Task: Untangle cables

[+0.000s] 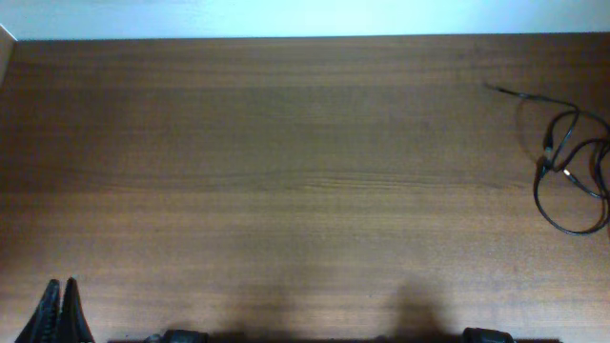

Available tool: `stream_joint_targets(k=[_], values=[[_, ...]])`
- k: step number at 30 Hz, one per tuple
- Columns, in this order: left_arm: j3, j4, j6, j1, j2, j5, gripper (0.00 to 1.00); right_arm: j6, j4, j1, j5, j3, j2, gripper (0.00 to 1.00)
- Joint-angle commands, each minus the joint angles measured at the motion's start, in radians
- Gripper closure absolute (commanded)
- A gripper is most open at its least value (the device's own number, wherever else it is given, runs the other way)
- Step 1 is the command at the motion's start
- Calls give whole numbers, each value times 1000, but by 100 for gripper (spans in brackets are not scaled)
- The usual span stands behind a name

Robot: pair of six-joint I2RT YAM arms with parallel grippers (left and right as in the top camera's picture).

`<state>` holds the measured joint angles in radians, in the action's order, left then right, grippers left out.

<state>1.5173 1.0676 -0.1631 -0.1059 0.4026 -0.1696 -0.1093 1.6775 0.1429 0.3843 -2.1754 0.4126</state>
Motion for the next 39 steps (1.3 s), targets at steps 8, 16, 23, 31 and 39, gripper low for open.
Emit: stream_joint_targets(k=[8,16,23,31,39], values=[[7,-3,12,-8,-1,-15,82,11,-328,141,293,1035,-159,1],[7,-3,-11,-8,-1,-15,76,-63,-827,85,324,1502,-158,1],[7,-3,-11,-8,-1,-14,73,-331,-1455,84,491,1936,-158,1],[7,-3,-10,-8,-1,-11,72,-545,-1521,85,503,2081,-158,1],[7,3,-10,-8,-1,-11,69,-504,-1502,85,446,2123,-154,1]])
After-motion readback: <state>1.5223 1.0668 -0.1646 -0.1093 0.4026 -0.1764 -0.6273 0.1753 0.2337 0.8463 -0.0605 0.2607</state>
